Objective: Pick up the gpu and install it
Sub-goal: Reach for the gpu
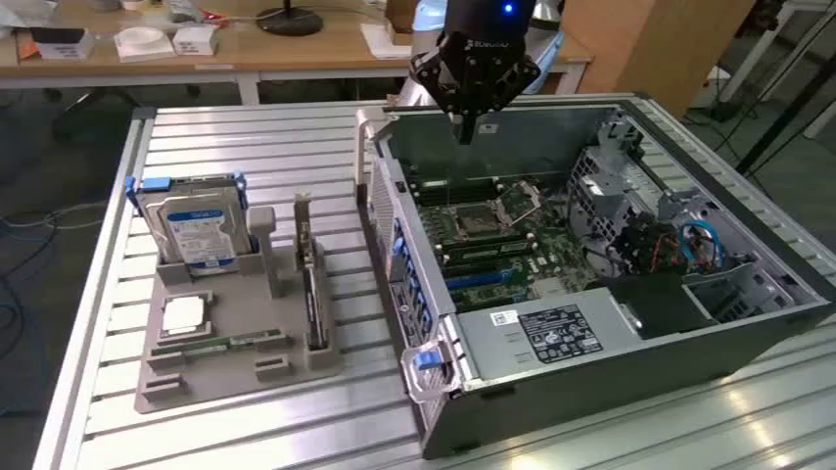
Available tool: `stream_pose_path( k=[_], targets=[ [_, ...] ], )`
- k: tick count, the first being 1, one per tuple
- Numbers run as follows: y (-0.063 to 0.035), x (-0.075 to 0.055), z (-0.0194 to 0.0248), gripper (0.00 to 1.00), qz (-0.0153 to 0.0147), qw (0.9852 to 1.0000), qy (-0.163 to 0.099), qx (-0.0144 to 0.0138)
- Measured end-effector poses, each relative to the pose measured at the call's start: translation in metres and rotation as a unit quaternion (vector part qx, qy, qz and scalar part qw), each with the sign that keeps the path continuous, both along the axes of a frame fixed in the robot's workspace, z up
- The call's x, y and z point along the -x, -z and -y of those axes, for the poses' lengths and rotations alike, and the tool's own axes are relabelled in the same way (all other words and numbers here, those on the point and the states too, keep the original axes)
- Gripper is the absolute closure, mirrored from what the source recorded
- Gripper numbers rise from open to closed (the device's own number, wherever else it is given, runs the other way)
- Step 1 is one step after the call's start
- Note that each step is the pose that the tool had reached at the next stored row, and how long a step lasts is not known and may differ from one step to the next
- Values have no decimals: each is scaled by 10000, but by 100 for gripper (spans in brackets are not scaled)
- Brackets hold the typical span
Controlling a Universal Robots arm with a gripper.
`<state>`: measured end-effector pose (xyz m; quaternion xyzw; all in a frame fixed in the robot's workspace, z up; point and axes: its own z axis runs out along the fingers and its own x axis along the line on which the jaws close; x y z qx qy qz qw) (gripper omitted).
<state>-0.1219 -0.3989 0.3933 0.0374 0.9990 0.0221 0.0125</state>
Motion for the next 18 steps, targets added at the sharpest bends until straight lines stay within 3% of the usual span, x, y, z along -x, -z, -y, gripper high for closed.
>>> stream_pose_path(
  k=[18],
  targets=[
    [4,91,5,89,0,10000,0,0]
  ],
)
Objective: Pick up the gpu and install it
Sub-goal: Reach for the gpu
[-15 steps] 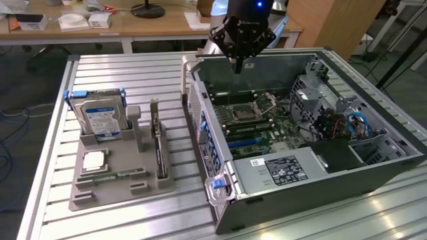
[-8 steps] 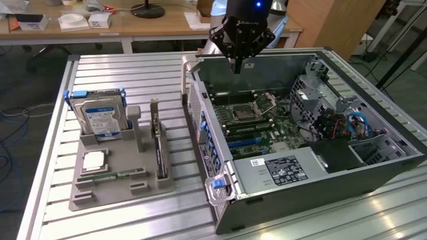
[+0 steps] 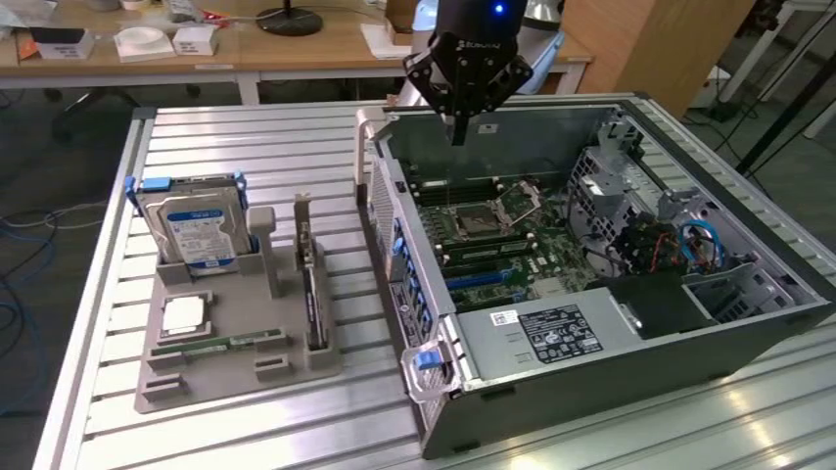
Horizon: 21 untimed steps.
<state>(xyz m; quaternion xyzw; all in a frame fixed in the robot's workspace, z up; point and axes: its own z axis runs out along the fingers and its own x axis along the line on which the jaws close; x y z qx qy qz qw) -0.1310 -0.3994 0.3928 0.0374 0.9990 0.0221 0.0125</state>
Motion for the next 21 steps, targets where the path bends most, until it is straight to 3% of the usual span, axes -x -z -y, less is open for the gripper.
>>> stream_pose_path(
  k=[21],
  targets=[
    [3,158,12,89,0,10000,0,0]
  ],
)
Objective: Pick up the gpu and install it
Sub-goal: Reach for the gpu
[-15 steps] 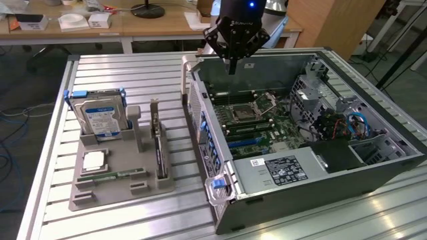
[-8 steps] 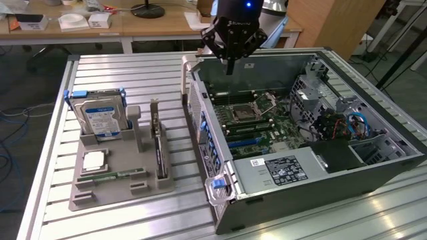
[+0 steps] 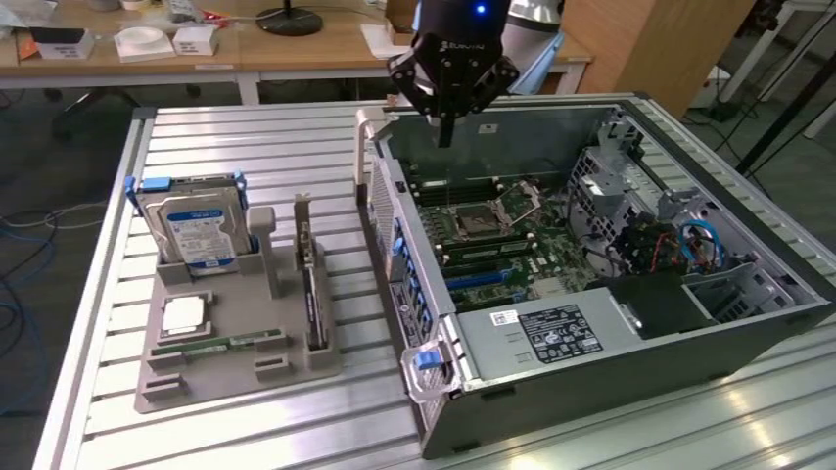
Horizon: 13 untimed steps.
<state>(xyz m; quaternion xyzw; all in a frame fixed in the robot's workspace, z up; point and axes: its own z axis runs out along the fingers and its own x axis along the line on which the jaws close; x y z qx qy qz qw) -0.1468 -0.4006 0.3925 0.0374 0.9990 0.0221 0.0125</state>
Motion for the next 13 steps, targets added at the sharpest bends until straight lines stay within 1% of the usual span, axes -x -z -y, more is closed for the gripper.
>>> stream_pose_path(
  k=[13],
  targets=[
    [2,77,11,89,0,10000,0,0]
  ],
)
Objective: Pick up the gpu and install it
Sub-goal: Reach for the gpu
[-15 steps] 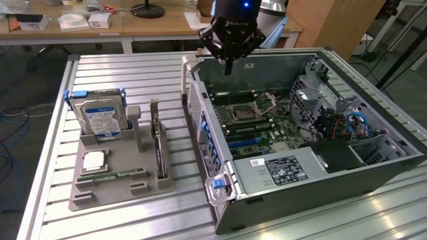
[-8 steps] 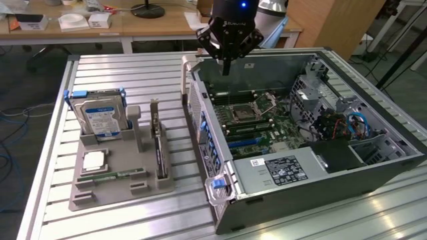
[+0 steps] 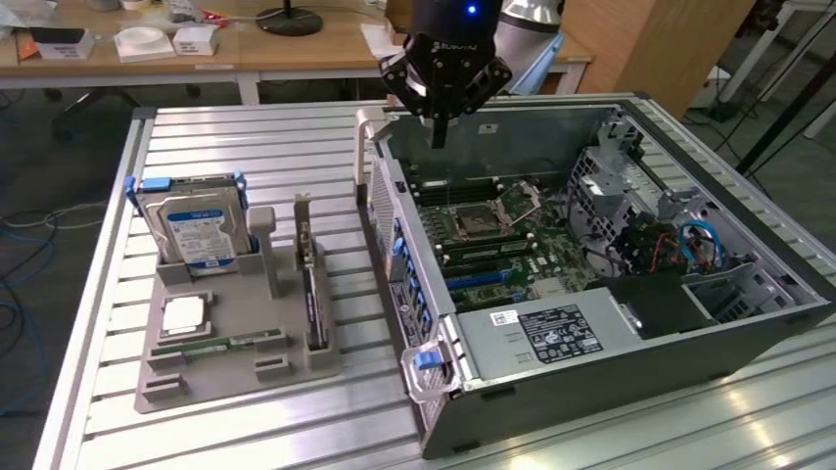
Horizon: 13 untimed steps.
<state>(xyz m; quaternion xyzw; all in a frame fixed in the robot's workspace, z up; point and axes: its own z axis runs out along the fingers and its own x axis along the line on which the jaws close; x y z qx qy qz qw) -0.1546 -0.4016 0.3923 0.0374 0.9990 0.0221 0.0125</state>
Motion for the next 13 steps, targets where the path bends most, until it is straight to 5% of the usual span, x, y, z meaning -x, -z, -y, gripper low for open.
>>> stream_pose_path(
  k=[13],
  targets=[
    [1,69,12,89,-1,10000,0,0]
  ],
)
